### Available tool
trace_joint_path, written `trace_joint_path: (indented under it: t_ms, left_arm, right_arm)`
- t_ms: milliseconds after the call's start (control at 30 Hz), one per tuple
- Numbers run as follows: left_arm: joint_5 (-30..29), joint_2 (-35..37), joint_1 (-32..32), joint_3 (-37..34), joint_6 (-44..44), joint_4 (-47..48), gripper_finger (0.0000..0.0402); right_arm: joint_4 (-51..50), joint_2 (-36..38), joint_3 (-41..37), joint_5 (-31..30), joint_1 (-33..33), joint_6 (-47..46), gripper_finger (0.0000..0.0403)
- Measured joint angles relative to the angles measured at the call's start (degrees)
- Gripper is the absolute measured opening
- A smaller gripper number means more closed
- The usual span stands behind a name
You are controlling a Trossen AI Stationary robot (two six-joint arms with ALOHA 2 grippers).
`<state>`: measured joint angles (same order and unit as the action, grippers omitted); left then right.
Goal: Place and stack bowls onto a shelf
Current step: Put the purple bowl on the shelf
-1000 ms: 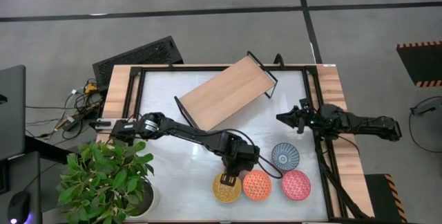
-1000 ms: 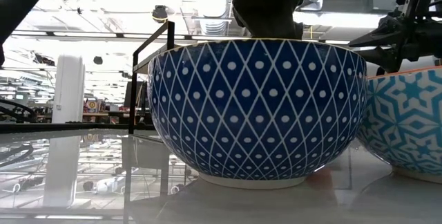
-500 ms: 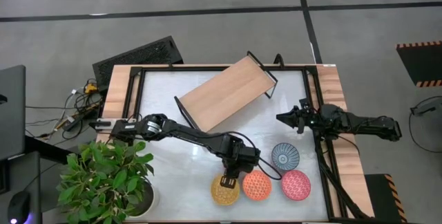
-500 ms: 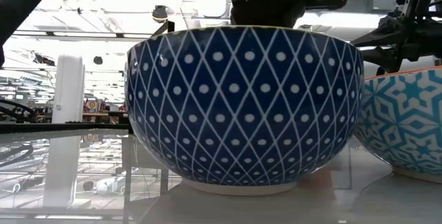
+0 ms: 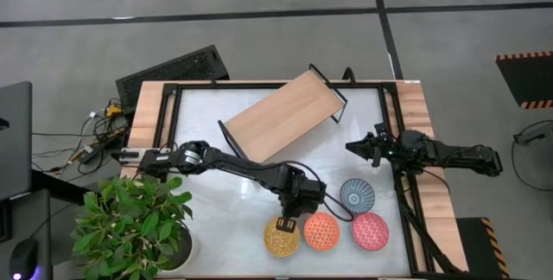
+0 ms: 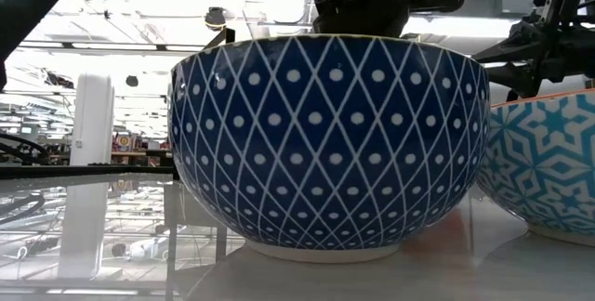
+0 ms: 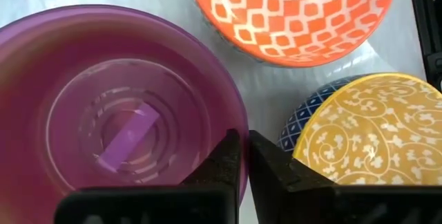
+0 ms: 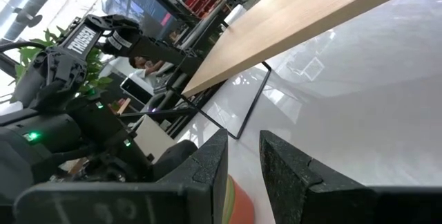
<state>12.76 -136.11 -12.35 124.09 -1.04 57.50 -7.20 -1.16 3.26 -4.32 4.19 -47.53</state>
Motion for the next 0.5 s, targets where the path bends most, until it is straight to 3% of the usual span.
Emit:
trace_joint_path:
  t_ms: [200,500]
  left_arm:
    - [0.23,0.08,0.25,0.04,0.61,0.65,0.0001]
    - [-4.31,2.43,0.53,0.06,0.89,2.89,0.0001]
  right_arm:
    - [0.00,0.00,0.00,-0.04,0.00,0.00,0.0113]
    - [0.03,0.01,0.00,-0.10,0.00,0.02,0.0113]
